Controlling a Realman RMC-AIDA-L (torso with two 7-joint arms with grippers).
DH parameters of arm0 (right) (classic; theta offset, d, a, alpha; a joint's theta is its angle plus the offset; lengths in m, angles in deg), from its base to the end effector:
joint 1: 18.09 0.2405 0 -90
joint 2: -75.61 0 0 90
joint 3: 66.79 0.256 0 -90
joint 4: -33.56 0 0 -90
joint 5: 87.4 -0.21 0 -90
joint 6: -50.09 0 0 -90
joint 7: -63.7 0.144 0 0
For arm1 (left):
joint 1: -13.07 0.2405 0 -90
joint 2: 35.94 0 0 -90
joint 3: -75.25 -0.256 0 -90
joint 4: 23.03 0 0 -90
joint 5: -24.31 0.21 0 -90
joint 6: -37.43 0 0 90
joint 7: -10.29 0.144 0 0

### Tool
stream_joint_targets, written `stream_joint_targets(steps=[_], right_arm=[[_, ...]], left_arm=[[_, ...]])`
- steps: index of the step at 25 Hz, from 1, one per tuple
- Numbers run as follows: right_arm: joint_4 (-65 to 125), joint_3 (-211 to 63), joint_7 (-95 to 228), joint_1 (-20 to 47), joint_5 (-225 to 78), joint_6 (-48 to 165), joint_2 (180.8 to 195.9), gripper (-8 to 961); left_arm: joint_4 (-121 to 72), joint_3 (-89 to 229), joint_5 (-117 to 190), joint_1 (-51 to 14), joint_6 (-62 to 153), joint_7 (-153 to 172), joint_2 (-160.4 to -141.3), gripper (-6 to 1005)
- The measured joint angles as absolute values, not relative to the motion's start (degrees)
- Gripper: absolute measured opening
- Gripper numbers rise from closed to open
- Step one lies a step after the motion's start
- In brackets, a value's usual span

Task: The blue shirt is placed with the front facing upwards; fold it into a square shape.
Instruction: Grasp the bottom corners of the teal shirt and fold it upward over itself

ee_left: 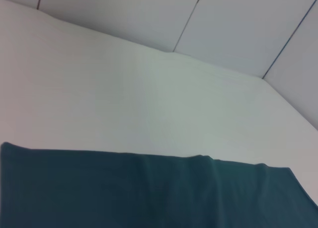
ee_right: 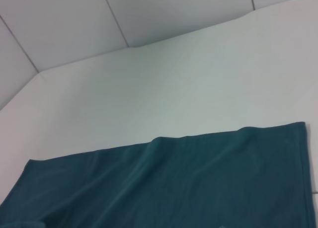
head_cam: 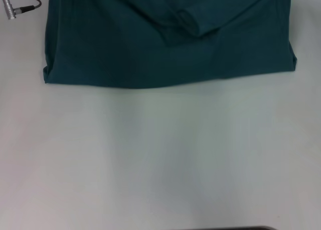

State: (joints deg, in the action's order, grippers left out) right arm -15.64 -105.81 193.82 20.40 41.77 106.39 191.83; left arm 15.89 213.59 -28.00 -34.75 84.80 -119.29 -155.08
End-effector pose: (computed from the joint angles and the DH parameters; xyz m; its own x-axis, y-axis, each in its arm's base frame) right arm 0.2669 0.4412 0.0844 0.4494 -0.6037 -0.6585 -0.8904 -0.2432 -0.3847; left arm -0.2142 0.4711 0.0240 0.4500 0.6123 0.6501 0.8930 -0.3027 -0.3330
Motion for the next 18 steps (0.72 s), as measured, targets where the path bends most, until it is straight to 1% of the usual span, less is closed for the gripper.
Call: stream_joint_targets(steps=[11,16,18], right_arm=[[-15.65,-106.04,193.85,20.26,41.58,105.67,192.08,21],[-15.59,-106.29,193.87,20.18,41.73,105.63,192.07,21],[-15.03,-106.94,193.89,20.23,41.80,105.84,191.84,21]], left_arm=[[13.01,213.49,-27.56,-36.67,82.50,-118.04,-154.91,31],[12.54,213.49,-27.53,-37.06,82.27,-117.88,-154.91,31],[12.30,212.92,-27.47,-37.14,82.53,-117.79,-154.63,32]])
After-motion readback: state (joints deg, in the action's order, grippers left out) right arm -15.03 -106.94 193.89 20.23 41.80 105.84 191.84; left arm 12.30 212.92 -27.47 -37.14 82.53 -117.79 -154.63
